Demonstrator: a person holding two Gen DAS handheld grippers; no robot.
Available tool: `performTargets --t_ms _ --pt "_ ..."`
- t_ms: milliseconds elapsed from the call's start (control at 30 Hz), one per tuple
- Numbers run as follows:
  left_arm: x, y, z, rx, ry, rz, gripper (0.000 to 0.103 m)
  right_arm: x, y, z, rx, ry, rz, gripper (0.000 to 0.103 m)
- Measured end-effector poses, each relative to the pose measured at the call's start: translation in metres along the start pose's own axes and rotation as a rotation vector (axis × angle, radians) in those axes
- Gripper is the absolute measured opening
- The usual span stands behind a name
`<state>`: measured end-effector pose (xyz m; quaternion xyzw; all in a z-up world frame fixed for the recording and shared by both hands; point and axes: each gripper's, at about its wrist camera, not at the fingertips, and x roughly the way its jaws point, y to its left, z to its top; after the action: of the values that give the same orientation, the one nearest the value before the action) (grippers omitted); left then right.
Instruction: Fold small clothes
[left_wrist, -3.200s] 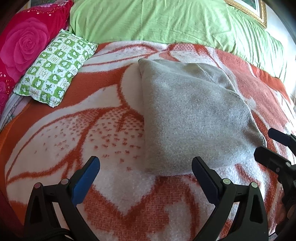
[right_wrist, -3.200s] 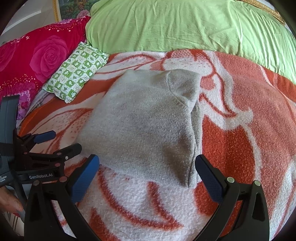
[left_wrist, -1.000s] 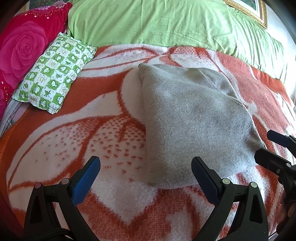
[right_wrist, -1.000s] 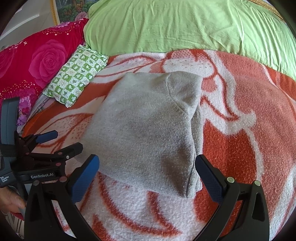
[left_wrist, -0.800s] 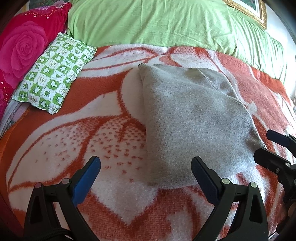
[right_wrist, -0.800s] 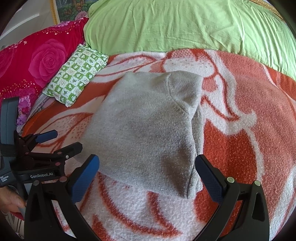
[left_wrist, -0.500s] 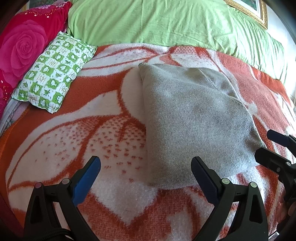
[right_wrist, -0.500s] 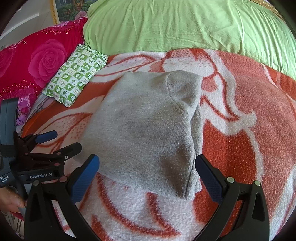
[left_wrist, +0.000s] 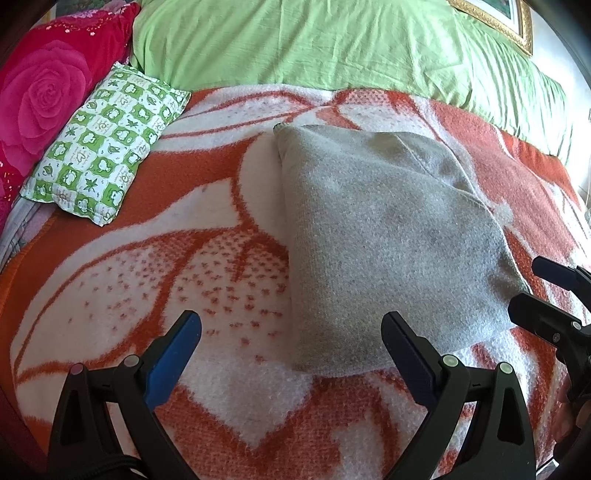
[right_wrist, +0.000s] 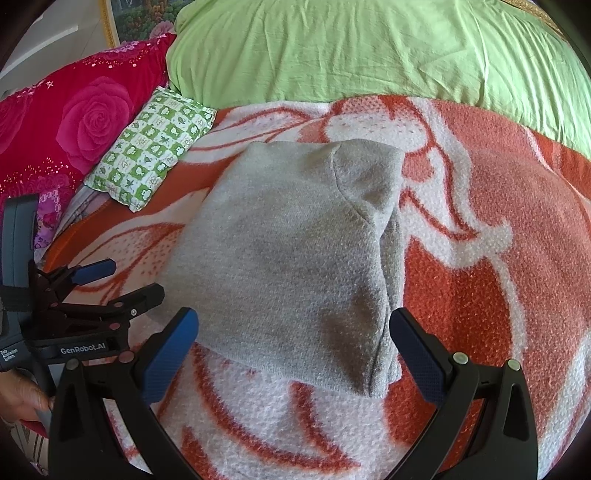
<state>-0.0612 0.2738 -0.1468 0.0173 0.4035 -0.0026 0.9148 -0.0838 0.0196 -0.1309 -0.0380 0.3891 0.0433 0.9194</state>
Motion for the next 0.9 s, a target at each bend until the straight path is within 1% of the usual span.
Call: performTargets --t_ms 900 --pt "-0.0022 -0.0065 0.0019 0.011 0.000 -0.015 0.098 -0.0011 -0.0036 0.0019 -0.005 0.002 0.009 0.103"
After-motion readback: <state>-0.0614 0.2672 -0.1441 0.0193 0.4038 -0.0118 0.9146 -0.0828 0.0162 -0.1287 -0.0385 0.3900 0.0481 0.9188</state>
